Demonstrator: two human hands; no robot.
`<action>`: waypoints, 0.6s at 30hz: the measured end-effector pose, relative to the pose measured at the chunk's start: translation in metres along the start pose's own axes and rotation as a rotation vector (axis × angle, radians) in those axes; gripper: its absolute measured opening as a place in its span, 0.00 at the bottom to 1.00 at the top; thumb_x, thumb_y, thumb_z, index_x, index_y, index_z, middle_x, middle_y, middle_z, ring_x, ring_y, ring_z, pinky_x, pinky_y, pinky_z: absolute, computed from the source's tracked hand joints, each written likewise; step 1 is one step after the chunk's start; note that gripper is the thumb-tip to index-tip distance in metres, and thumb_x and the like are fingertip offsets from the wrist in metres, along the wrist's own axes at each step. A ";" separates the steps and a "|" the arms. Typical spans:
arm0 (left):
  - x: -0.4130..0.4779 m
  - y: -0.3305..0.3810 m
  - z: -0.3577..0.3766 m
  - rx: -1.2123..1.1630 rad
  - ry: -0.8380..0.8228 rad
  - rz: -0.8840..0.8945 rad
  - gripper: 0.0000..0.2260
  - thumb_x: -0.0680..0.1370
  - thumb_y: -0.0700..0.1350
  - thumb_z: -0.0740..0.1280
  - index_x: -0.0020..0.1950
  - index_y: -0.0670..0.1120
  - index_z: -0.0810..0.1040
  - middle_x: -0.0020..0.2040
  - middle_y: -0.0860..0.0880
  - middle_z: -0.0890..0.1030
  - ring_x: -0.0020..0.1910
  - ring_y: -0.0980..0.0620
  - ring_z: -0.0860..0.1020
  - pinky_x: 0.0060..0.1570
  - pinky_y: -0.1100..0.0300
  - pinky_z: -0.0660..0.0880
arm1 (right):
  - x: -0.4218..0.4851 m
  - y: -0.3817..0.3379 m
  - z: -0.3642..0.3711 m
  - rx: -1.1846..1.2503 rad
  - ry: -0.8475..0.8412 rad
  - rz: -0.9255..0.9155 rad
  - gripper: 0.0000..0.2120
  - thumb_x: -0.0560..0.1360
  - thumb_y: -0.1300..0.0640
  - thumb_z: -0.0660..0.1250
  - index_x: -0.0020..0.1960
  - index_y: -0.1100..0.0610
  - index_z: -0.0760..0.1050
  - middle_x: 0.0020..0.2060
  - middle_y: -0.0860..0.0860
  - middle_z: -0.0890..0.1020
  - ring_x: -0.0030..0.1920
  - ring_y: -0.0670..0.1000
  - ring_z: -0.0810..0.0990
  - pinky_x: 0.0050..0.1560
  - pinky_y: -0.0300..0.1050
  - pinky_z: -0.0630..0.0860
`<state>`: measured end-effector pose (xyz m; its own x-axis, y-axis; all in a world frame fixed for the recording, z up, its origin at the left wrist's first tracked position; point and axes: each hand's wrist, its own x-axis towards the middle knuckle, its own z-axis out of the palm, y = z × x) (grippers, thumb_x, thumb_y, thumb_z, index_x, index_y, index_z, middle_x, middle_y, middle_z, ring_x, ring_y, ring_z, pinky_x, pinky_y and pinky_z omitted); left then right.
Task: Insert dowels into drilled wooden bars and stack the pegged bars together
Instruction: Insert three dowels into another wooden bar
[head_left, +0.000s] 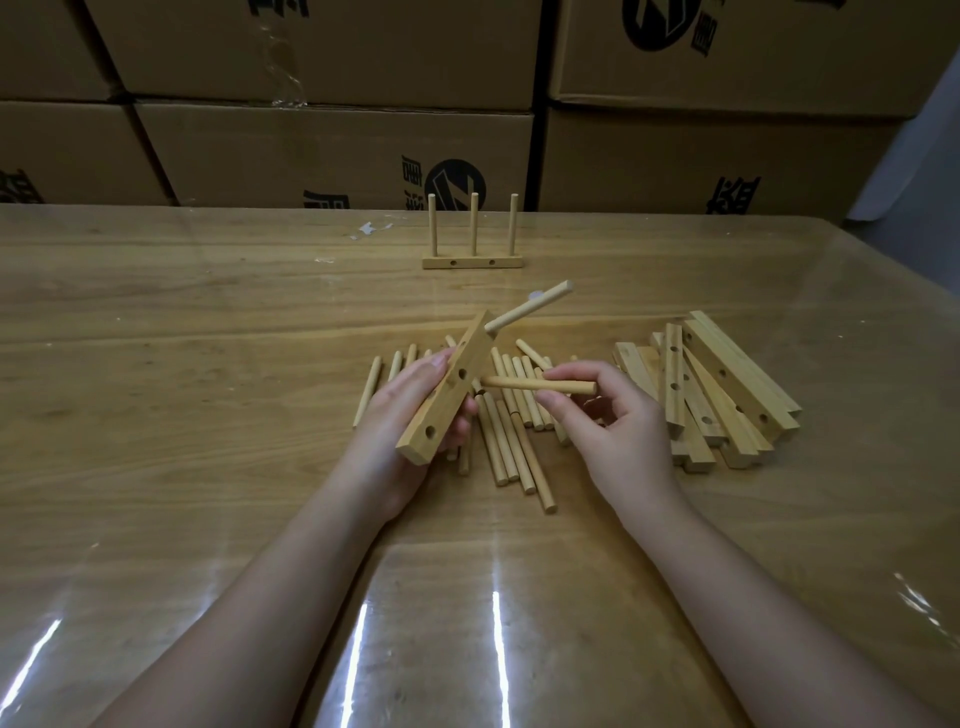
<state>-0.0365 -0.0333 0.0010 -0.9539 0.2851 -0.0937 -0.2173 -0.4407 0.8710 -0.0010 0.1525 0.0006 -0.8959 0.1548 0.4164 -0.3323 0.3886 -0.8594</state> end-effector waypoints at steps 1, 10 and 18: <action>0.000 0.000 -0.001 -0.005 0.000 -0.002 0.15 0.74 0.50 0.66 0.58 0.47 0.81 0.37 0.46 0.82 0.34 0.54 0.80 0.30 0.64 0.76 | 0.000 -0.001 0.000 0.010 0.001 0.004 0.08 0.70 0.53 0.70 0.46 0.41 0.77 0.42 0.40 0.80 0.41 0.44 0.79 0.39 0.47 0.79; 0.002 -0.002 -0.001 0.014 0.015 0.010 0.15 0.74 0.51 0.67 0.58 0.48 0.81 0.39 0.48 0.82 0.34 0.55 0.80 0.29 0.65 0.76 | -0.002 -0.001 0.001 0.077 -0.048 0.008 0.09 0.72 0.56 0.69 0.46 0.42 0.76 0.44 0.38 0.80 0.44 0.41 0.79 0.42 0.39 0.79; 0.001 -0.001 0.000 0.060 0.040 0.007 0.10 0.75 0.50 0.66 0.54 0.53 0.83 0.42 0.51 0.84 0.37 0.55 0.81 0.33 0.64 0.77 | 0.000 0.000 0.003 0.066 -0.077 -0.014 0.09 0.72 0.57 0.70 0.47 0.43 0.77 0.43 0.40 0.81 0.46 0.41 0.80 0.44 0.35 0.77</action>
<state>-0.0370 -0.0332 0.0002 -0.9630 0.2479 -0.1059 -0.1993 -0.3903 0.8988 -0.0016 0.1497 -0.0009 -0.9104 0.0785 0.4062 -0.3609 0.3292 -0.8726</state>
